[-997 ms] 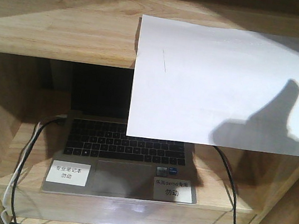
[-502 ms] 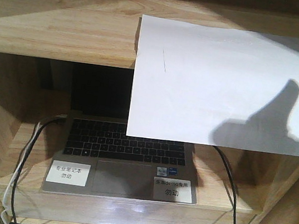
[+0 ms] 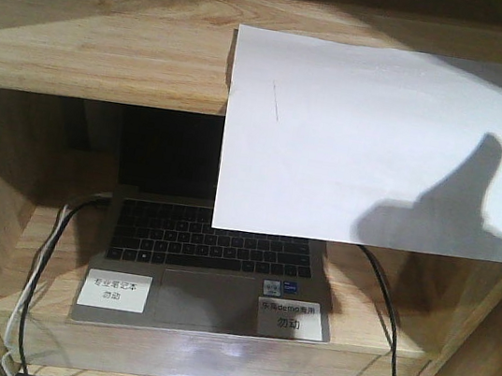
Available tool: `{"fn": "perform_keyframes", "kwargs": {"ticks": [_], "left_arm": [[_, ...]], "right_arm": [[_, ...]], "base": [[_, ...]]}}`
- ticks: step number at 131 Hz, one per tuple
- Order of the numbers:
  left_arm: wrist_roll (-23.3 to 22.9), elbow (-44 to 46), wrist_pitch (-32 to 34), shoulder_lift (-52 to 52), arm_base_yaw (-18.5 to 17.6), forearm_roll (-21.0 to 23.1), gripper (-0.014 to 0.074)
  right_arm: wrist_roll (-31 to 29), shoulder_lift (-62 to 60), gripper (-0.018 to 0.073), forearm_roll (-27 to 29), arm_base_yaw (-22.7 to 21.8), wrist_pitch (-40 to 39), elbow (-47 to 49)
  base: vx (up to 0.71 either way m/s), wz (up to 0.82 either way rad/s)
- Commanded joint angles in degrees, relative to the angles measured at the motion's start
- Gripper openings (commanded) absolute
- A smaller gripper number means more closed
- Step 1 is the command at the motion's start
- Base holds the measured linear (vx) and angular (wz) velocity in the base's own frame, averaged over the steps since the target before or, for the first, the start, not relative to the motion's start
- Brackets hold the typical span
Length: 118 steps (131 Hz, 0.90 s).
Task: Grab stapler and paper to desk for stapling
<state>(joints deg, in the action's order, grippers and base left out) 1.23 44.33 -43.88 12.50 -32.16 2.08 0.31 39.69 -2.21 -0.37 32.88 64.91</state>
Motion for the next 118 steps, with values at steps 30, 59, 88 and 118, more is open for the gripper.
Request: {"fn": "perform_keyframes", "kwargs": {"ticks": [30,59,88,118], "left_arm": [[-0.05,1.34,6.94,0.70,-0.37,0.52,-0.0006],[-0.05,1.34,6.94,0.70,-0.37,0.52,-0.0006],[-0.05,1.34,6.94,0.70,-0.37,0.52,-0.0006],[-0.05,1.34,6.94,0.70,-0.37,0.52,-0.0006]], "right_arm": [[-0.31,0.39,0.0470,-0.21,-0.26,-3.98,1.41],[-0.31,0.39,0.0470,-0.21,-0.26,-3.98,1.41],[-0.31,0.39,0.0470,-0.21,-0.26,-4.04,1.41],[-0.31,0.39,0.0496,-0.28,-0.26,-4.04,1.41]], "base": [[0.00,0.00],[0.00,0.00],[0.00,0.00],[0.00,0.00]]}}
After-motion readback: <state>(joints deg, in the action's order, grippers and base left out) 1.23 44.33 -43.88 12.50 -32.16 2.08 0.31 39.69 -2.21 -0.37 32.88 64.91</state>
